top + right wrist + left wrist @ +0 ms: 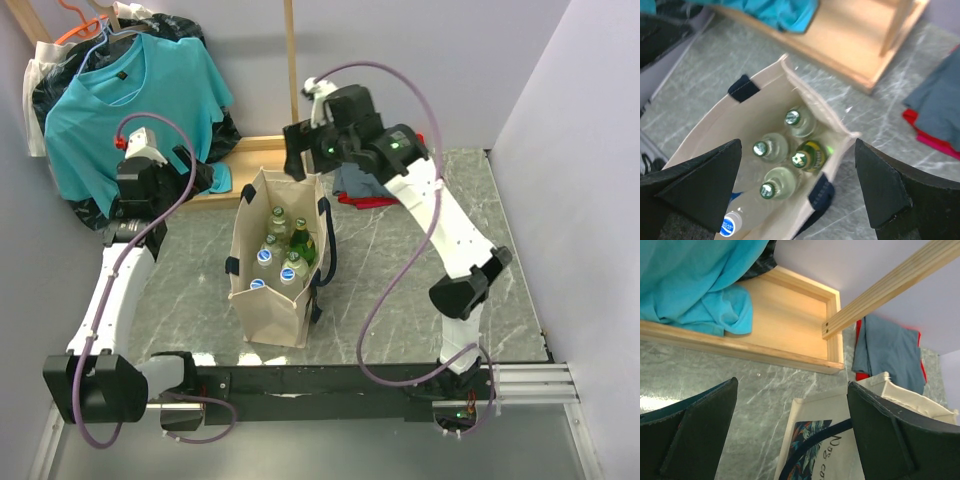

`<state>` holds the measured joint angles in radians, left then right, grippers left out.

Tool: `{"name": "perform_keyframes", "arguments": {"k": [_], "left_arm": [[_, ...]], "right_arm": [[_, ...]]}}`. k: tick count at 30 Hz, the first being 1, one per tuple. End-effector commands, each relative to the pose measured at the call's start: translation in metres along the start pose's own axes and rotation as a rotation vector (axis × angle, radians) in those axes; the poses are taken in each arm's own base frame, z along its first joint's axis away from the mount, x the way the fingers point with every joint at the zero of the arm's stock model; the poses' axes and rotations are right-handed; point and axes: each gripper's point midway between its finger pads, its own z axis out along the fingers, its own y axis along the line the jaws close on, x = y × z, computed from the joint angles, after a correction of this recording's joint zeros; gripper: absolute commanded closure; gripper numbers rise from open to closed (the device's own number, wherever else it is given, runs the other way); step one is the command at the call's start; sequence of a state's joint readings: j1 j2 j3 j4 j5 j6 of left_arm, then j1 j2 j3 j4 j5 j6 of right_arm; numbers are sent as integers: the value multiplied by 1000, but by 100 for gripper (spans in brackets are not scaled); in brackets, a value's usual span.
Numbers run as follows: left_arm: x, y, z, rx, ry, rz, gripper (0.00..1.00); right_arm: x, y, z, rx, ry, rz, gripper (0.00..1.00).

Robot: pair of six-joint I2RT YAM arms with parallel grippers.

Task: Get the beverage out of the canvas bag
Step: Take out the drink from the canvas bag.

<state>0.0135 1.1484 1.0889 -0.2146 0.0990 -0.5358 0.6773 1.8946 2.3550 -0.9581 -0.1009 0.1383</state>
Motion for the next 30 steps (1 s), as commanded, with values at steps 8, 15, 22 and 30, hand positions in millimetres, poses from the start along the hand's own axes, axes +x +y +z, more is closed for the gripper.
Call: {"name": "perform_keyframes", "arguments": {"k": [8, 15, 22, 30], "left_arm": [[1, 3, 14, -4, -2, -11, 4], [4, 6, 15, -15, 3, -10, 4], [8, 11, 19, -36, 17, -20, 4], [14, 18, 22, -66, 31, -34, 4]], "right_arm": [[40, 45, 27, -145, 117, -74, 2], [72, 49, 54, -152, 216, -99, 6], [79, 46, 76, -141, 210, -90, 7], [94, 43, 102, -132, 240, -80, 13]]}}
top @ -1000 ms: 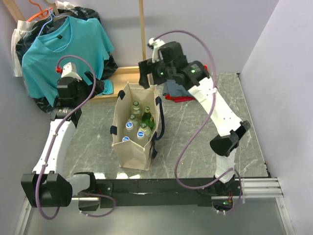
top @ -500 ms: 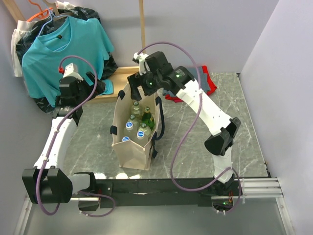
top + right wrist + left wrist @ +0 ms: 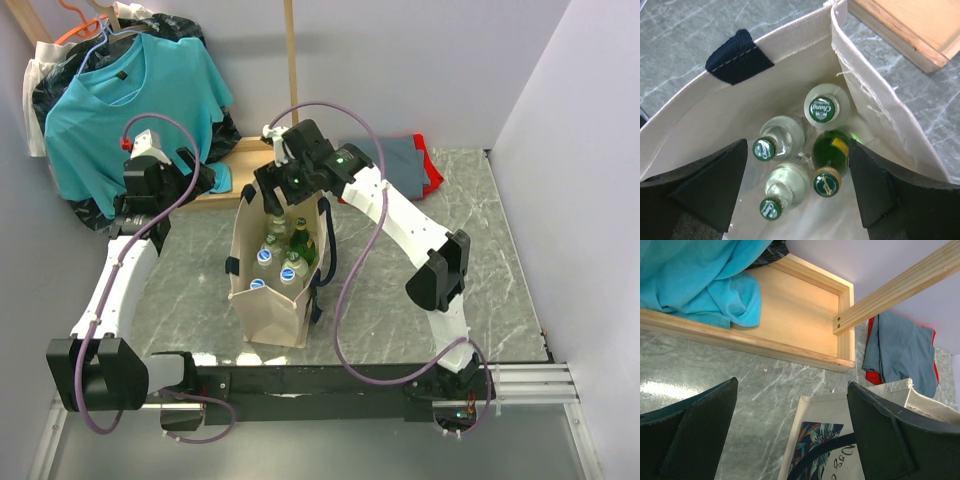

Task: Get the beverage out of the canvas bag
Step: Take out the drink from the canvas bag.

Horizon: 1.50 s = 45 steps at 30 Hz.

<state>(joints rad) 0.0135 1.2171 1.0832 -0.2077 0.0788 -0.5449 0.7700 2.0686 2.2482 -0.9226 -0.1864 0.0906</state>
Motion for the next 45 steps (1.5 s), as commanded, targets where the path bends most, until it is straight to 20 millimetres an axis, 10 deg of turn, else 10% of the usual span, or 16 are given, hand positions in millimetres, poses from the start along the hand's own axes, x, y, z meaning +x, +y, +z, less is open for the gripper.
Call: {"name": "perform_keyframes", "arguments": {"k": [1, 30, 35, 45], "left_arm": [[-3, 3, 3, -15, -15, -20, 4], [-1, 11, 7, -59, -13, -25, 4], [0, 11, 8, -57, -10, -25, 4], [1, 11, 7, -60, -6, -28, 4]], "right_arm": [[-8, 2, 15, -10, -27, -9, 14], [14, -20, 62, 73, 47, 30, 26], [18, -17, 66, 58, 61, 28, 44], [25, -19, 71, 63, 85, 31, 40]]}}
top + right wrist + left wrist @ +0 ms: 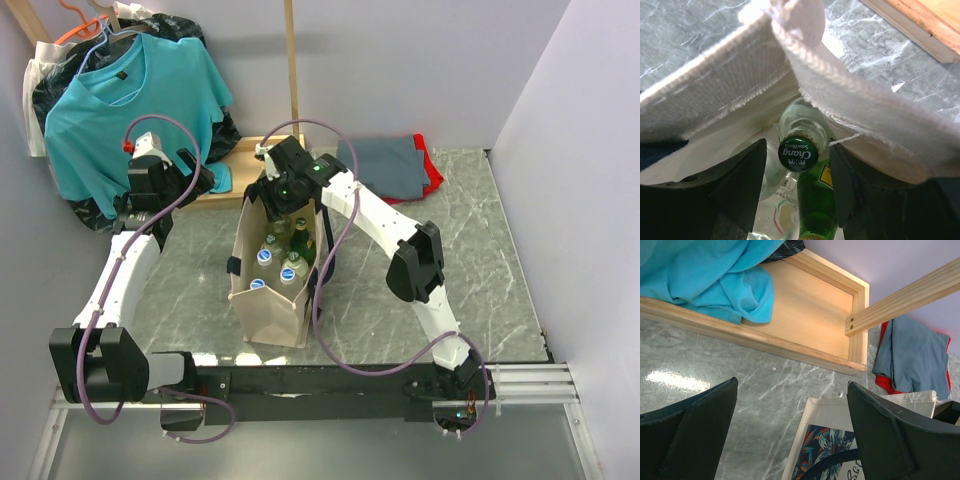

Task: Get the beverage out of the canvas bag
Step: Take out the drink from the canvas bag.

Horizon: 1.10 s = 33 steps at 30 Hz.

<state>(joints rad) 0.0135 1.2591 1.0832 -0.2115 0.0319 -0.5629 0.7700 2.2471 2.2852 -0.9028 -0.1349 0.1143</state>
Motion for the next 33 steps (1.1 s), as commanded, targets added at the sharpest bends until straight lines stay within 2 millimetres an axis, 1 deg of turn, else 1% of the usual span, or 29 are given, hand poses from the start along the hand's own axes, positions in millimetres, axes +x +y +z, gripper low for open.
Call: {"name": "perform_keyframes", "arguments": {"k": [1, 4, 9, 10, 11, 19, 23, 25, 29, 33], "left_arm": [[-8, -2, -5, 4, -24, -7, 4], [-7, -1, -5, -3, -24, -5, 4], [-7, -1, -5, -2, -26, -5, 4], [-6, 0, -4, -3, -21, -6, 4], [-5, 1, -4, -7, -21, -7, 4], [-5, -1, -3, -1, -16, -12, 4], [-5, 1, -3, -11, -20, -9, 4], [-5, 1, -3, -12, -19, -9, 4], [-4, 1, -1, -8, -13, -8, 4], [-3, 0, 0, -4, -9, -10, 4]], "right_arm": [[-8, 5, -1, -4, -26, -9, 39], [-7, 4, 1, -4, -21, -14, 39], [-8, 5, 3, -11, -26, -16, 42], [-8, 6, 4, -14, -26, -14, 42], [-8, 7, 4, -18, -25, -14, 45], [-3, 6, 13, -24, -8, -4, 46], [-2, 6, 16, -22, -2, -9, 51], [-3, 5, 15, -19, -8, -10, 51], [-7, 4, 11, -11, -23, -10, 43], [-13, 5, 6, -8, -51, -9, 41]]}}
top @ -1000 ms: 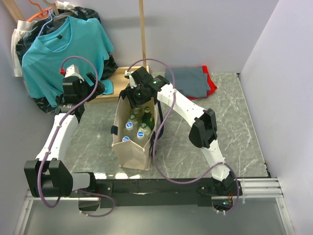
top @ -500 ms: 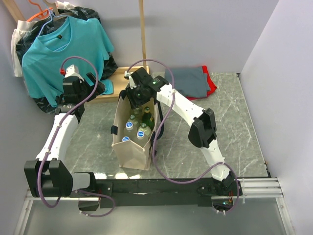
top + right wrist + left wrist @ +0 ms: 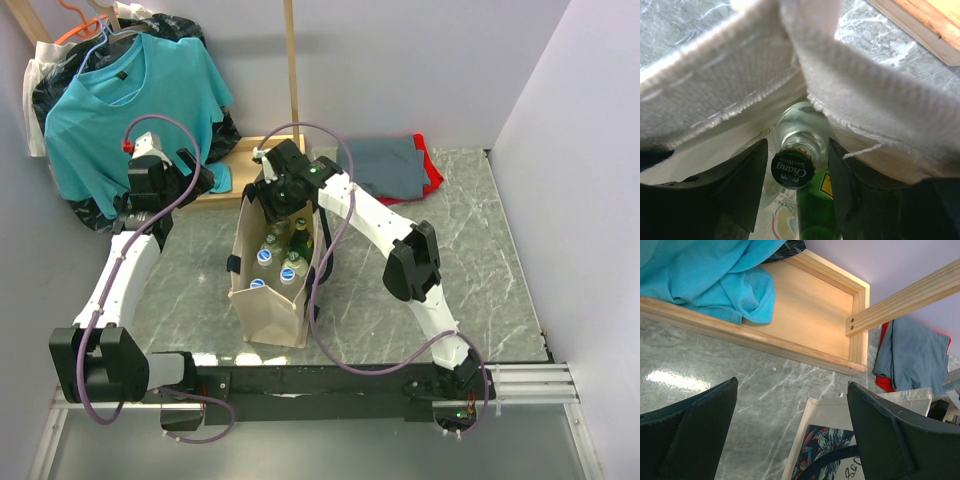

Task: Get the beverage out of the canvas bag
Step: Take out the drink from the canvas bag.

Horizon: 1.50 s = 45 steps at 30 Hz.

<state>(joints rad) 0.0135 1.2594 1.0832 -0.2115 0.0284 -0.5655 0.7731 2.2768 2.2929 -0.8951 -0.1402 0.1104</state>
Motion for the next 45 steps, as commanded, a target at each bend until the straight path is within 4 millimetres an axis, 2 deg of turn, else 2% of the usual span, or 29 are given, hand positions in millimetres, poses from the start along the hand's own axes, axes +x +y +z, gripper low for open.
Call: {"name": "perform_keyframes", "arguments": {"k": [1, 3, 6, 7, 9, 13, 14, 24, 33, 45], "left_arm": [[-3, 0, -1, -2, -8, -8, 4], [-1, 0, 0, -2, -4, -7, 4], [-2, -1, 0, 1, -4, -7, 4], [-3, 0, -1, 0, -7, -8, 4], [-3, 0, -1, 0, -7, -8, 4], [-1, 1, 1, -2, -1, -8, 4], [-2, -1, 0, 2, -2, -7, 4], [-1, 0, 0, -1, 0, -9, 4], [-1, -1, 1, 1, 3, -10, 4], [0, 3, 0, -14, 1, -8, 4]], "right_arm": [[-18, 5, -7, -3, -67, -3, 41], [-19, 4, -7, -4, -70, 1, 41], [-18, 4, -6, -1, -68, 3, 51], [-18, 3, -6, 3, -68, 6, 58], [-19, 4, -7, 5, -72, 6, 65], [-21, 4, -8, 5, -81, 8, 98], [-23, 5, -9, 3, -87, 6, 100], [-27, 2, -18, 48, -111, -3, 100], [-36, -5, -37, 131, -163, -41, 100], [-53, -1, -63, 147, -262, -53, 100]]}}
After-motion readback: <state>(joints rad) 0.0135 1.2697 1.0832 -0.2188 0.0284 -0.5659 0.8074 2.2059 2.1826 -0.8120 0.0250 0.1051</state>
